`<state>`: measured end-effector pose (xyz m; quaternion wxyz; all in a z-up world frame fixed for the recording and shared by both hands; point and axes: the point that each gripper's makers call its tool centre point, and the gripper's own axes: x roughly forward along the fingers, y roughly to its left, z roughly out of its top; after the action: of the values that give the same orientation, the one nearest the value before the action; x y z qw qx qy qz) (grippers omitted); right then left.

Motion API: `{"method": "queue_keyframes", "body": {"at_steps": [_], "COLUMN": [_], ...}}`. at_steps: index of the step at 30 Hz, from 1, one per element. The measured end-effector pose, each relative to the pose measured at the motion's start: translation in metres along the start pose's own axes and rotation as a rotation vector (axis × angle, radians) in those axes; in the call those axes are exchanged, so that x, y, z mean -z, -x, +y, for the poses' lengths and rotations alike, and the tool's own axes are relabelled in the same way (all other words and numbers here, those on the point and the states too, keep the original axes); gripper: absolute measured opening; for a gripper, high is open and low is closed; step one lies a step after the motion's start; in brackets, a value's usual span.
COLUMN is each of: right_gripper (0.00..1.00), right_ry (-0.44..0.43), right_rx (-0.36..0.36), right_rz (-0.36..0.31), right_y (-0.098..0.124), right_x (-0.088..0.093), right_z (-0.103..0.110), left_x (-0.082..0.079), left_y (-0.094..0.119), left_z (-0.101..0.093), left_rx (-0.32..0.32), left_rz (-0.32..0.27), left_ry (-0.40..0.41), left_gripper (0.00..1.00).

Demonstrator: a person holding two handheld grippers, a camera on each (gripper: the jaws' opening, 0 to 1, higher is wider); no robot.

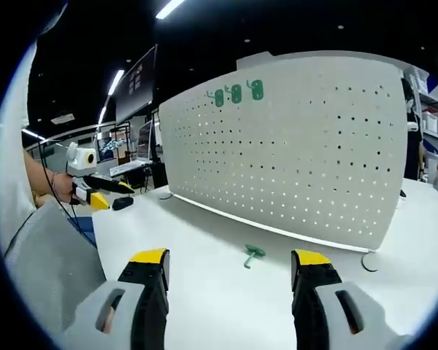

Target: Insert the hook assembly into the mounting plate slot until the hook locks in place.

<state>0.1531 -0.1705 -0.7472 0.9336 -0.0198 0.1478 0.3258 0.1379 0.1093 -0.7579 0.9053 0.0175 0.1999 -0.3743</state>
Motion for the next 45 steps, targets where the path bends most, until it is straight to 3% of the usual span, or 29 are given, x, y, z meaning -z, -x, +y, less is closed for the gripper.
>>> {"method": "queue_keyframes", "body": {"at_steps": [12, 25, 37, 45], "right_gripper": [0.65, 0.66, 0.66, 0.66], "right_ry": [0.0, 0.034, 0.036, 0.047], "right_rx": [0.001, 0.01, 0.039, 0.041], "right_rz": [0.002, 0.025, 0.044, 0.064], "right_y": [0.0, 0.002, 0.006, 0.008], "right_x": [-0.002, 0.001, 0.005, 0.008], "right_z": [0.0, 0.005, 0.001, 0.005], "left_x": [-0.015, -0.033, -0.031, -0.029], "left_y": [-0.015, -0.063, -0.099, -0.118], "left_z": [-0.006, -0.02, -0.038, -0.039], "left_rx": [0.053, 0.19, 0.295, 0.334], "left_rz": [0.001, 0.091, 0.204, 0.247], "left_ry": [-0.035, -0.186, -0.307, -0.341], "left_gripper": [0.76, 0.76, 0.77, 0.77]}}
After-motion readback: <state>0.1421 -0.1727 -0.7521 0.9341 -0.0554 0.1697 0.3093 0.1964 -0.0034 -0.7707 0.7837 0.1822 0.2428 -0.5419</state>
